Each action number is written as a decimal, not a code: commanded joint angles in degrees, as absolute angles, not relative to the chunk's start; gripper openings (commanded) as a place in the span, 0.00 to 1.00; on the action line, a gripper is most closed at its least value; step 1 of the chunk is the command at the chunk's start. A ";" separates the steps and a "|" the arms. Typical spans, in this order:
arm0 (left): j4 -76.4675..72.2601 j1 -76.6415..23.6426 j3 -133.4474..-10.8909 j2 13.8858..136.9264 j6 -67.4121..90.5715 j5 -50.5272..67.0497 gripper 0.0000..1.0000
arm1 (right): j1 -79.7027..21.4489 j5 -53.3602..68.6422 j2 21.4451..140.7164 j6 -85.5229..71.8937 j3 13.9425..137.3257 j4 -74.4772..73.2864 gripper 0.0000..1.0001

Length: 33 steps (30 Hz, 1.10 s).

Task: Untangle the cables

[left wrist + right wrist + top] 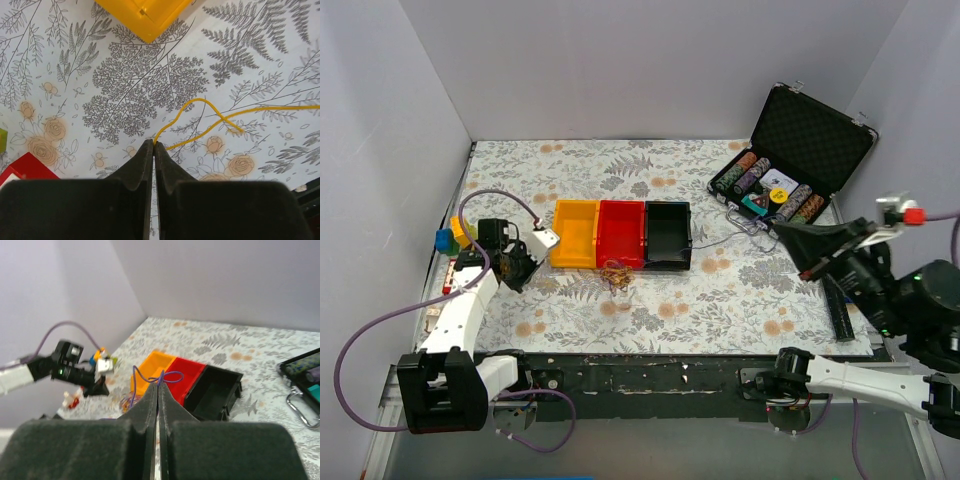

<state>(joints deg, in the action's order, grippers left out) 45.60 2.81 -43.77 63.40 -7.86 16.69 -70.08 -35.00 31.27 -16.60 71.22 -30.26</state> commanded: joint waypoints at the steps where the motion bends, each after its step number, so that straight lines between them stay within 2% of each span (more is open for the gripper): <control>1: 40.52 2.55 -40.79 60.65 -11.95 10.38 0.00 | -69.79 -49.90 27.60 -15.12 74.71 -29.45 0.01; 6: 39.20 2.55 -39.11 60.91 -13.18 8.53 0.00 | -69.87 -61.42 25.58 -14.42 75.67 -29.89 0.01; 10: 38.67 2.55 -39.11 60.91 -13.18 8.35 0.00 | -69.79 -63.88 25.22 -10.20 74.09 -24.79 0.01; 14: 37.18 2.64 -37.89 61.00 -14.14 5.55 0.00 | -69.87 -72.24 27.25 -10.98 80.23 -28.38 0.01; 21: 31.82 2.55 -33.14 60.73 -17.04 0.80 0.00 | -69.79 -82.87 25.75 14.21 77.52 -2.32 0.01; 27: 28.22 2.55 -30.24 60.73 -19.68 -3.25 0.00 | -69.79 -85.16 24.70 39.51 73.13 29.32 0.01; 29: 26.55 2.64 -29.27 60.91 -20.56 -4.65 0.00 | -69.78 -84.73 25.31 45.67 73.13 35.22 0.01; 33: 22.34 2.55 -25.94 60.73 -23.28 -8.42 0.00 | -69.79 -84.20 25.93 50.35 75.84 37.44 0.01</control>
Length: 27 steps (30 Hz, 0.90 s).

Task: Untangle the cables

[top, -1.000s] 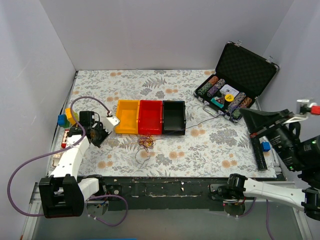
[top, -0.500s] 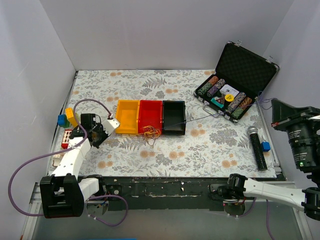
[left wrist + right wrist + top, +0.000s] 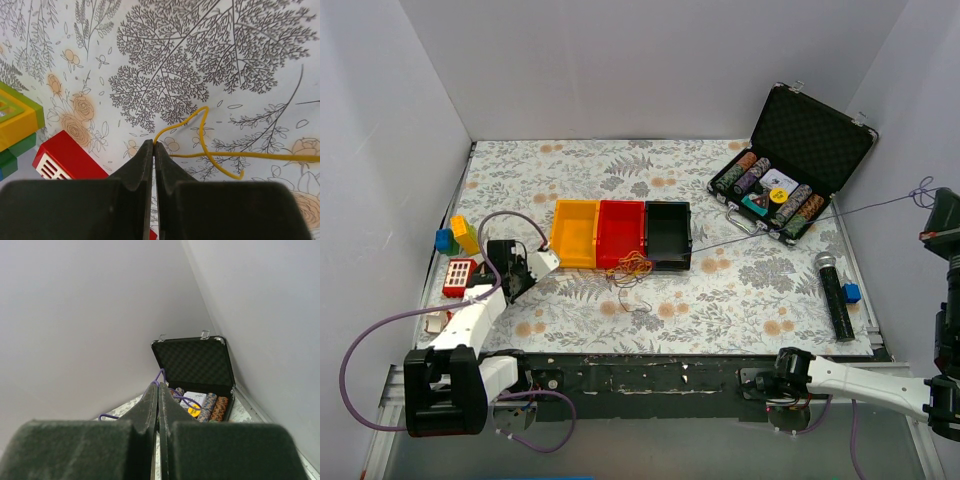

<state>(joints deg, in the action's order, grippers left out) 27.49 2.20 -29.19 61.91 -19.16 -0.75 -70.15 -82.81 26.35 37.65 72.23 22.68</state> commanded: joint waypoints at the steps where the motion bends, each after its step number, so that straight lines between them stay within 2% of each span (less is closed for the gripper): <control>1: 20.15 2.55 -24.62 60.65 -24.34 -9.57 0.00 | -69.70 -84.03 26.10 50.97 76.46 37.70 0.01; 19: 13.71 2.64 -21.44 61.43 -27.51 -14.86 0.00 | -69.87 -82.79 29.44 60.11 84.02 39.11 0.01; 23: 12.66 2.64 -21.27 62.84 -27.86 -16.61 0.00 | -69.79 -82.27 30.23 71.69 84.19 52.44 0.01; 25: 11.69 2.55 -20.13 62.67 -28.65 -17.31 0.00 | -69.87 -81.74 30.32 71.37 86.12 51.08 0.01; 27: 12.73 2.46 -20.39 61.79 -27.87 -15.83 0.00 | -70.13 -81.74 30.06 63.95 87.62 41.46 0.01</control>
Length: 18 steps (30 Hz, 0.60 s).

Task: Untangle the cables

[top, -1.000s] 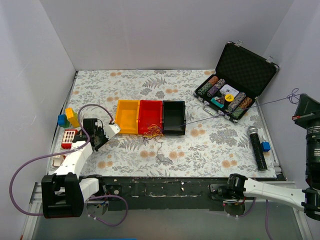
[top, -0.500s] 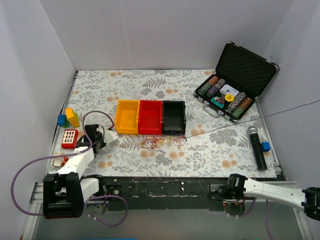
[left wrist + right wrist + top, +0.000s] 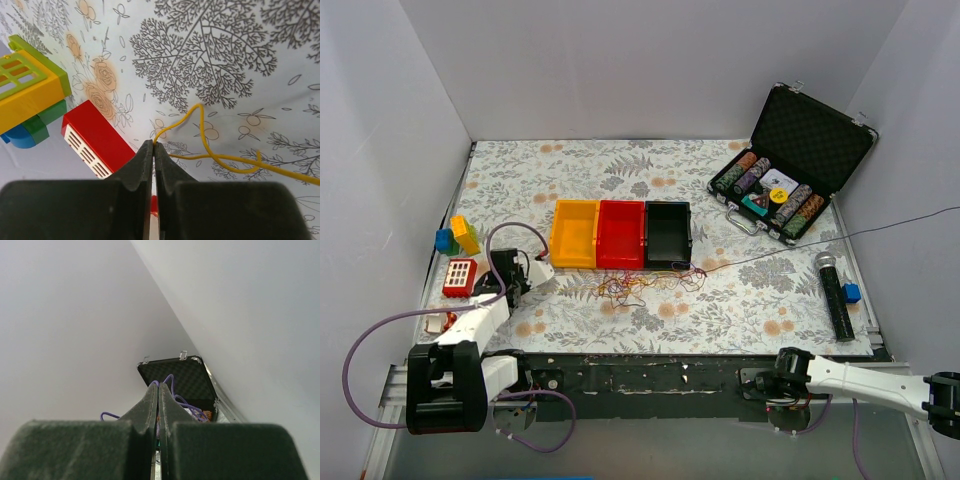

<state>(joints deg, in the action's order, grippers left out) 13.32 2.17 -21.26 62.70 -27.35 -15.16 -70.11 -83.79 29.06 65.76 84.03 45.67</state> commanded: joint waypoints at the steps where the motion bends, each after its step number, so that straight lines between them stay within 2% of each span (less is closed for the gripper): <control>1: 14.40 2.20 -21.61 61.09 -26.30 -14.08 0.00 | -70.48 -82.17 30.32 57.89 88.76 32.35 0.01; 4: 23.25 1.41 -28.80 60.73 -20.41 -8.37 0.02 | -72.15 -82.88 30.67 38.64 88.25 12.01 0.01; 8: 36.71 1.32 -42.25 61.26 -12.50 5.15 0.12 | -74.88 -84.02 31.20 18.00 79.74 -2.93 0.01; 9: 39.26 1.32 -44.71 61.26 -11.44 8.06 0.16 | -75.40 -82.98 31.81 9.66 79.28 -12.12 0.01; 11: 43.05 1.32 -47.97 61.17 -10.46 12.02 0.20 | -75.59 -77.10 34.18 -17.44 80.24 -32.77 0.01; 13: 45.60 1.32 -49.65 60.82 -10.46 13.97 0.26 | -75.59 -74.54 36.64 -22.92 77.36 -37.17 0.01; 16: 46.67 1.32 -49.48 60.12 -11.25 13.89 0.29 | -75.59 -71.55 38.93 -31.19 73.32 -42.27 0.01; 18: 47.02 1.32 -49.13 59.77 -11.86 13.80 0.37 | -75.59 -70.40 40.25 -35.58 70.77 -44.38 0.01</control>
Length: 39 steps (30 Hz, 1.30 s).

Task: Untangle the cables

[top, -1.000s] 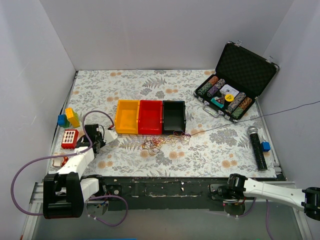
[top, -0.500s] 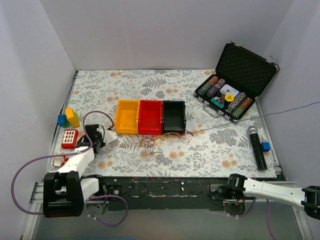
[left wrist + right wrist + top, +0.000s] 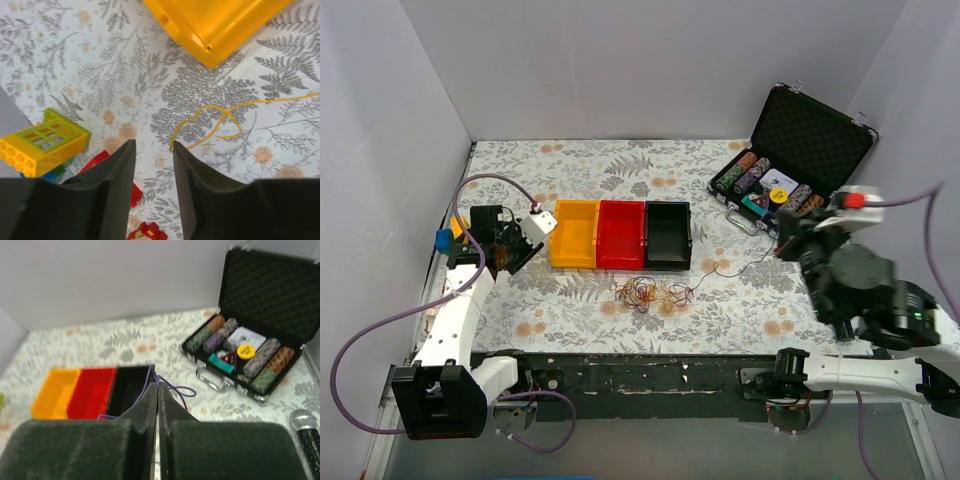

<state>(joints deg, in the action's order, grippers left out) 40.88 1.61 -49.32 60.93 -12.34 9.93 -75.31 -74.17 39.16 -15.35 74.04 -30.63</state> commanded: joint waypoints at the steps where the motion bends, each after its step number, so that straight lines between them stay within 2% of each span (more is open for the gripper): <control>1: 47.28 1.32 -49.13 59.42 -11.95 13.80 0.39 | -75.59 -69.97 40.69 -36.64 69.36 -44.82 0.01; 4: 48.77 1.41 -50.09 59.33 -12.22 14.15 0.40 | -75.59 -68.73 42.97 -42.78 66.11 -49.73 0.01; 5: 49.56 1.32 -50.62 59.33 -12.48 14.41 0.44 | -75.59 -68.30 44.54 -47.15 64.79 -52.70 0.01; 6: 50.61 1.32 -51.15 59.41 -12.74 14.76 0.50 | -75.32 -67.51 46.04 -51.37 63.38 -56.04 0.01; 7: 51.41 1.32 -51.59 59.41 -12.92 15.11 0.62 | -74.97 -66.19 48.14 -54.64 62.06 -58.95 0.01; 8: 52.03 1.32 -52.03 59.50 -13.01 15.55 0.70 | -74.54 -65.40 50.60 -59.80 61.01 -62.45 0.01; 11: 53.61 1.06 -55.27 59.33 -12.49 17.83 0.82 | -73.39 -63.90 57.37 -74.84 58.72 -74.50 0.01; 16: 59.75 -4.82 -68.97 62.13 -7.48 26.09 0.98 | -67.86 -59.16 61.26 -76.47 56.08 -72.52 0.01; 20: 60.21 -12.37 -75.84 65.56 -1.52 33.82 0.98 | -57.95 -53.63 60.39 -69.01 52.92 -64.36 0.01; 23: 53.81 -20.36 -71.83 67.41 4.64 34.81 0.98 | -52.22 -47.92 57.06 -63.04 48.62 -56.27 0.21; 26: 43.89 -28.80 -63.74 68.64 9.30 30.95 0.95 | -48.18 -41.68 52.48 -56.27 43.87 -46.61 0.38; 30: 34.91 -40.22 -59.59 73.90 13.44 27.34 0.94 | -44.31 -37.80 51.50 -52.40 42.71 -43.68 0.62; 33: 31.56 -43.24 -61.43 79.87 15.38 25.58 0.92 | -43.51 -35.26 51.33 -48.80 43.51 -40.54 0.66; 39: 28.83 -44.73 -66.88 87.79 18.80 26.54 0.93 | -39.21 -22.34 55.01 -42.98 40.26 -29.72 0.72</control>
<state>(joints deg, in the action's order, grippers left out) 34.02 -43.92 -61.91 86.02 15.14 26.44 -41.87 -32.08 52.34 -48.38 42.17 -39.57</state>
